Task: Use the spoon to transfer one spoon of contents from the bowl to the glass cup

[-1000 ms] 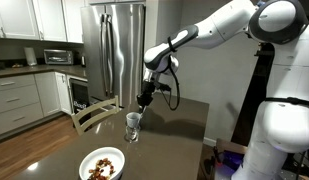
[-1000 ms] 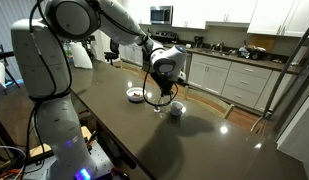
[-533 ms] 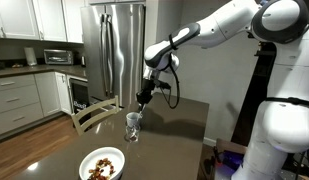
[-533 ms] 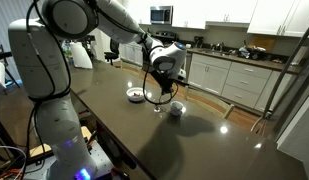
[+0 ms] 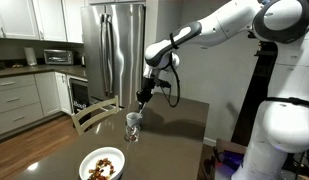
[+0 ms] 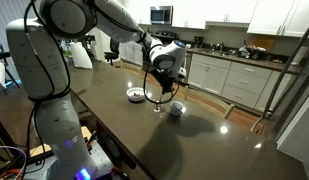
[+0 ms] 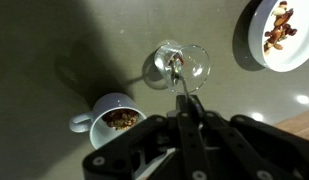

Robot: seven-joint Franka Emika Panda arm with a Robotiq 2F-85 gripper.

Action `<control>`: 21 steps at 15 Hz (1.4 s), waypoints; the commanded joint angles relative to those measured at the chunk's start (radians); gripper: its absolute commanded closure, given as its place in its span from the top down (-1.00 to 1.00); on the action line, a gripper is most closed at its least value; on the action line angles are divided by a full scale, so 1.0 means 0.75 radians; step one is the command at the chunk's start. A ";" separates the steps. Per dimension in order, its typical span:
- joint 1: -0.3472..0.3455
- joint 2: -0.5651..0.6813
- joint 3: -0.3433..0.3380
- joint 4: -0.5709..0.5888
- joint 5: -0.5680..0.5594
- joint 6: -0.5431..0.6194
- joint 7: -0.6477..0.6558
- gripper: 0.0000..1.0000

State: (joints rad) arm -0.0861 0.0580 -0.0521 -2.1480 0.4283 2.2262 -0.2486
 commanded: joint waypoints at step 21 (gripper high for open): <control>0.004 0.050 0.003 0.012 -0.021 0.005 0.043 -0.89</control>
State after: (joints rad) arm -0.0862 0.0843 -0.0521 -2.1480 0.4251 2.2262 -0.2463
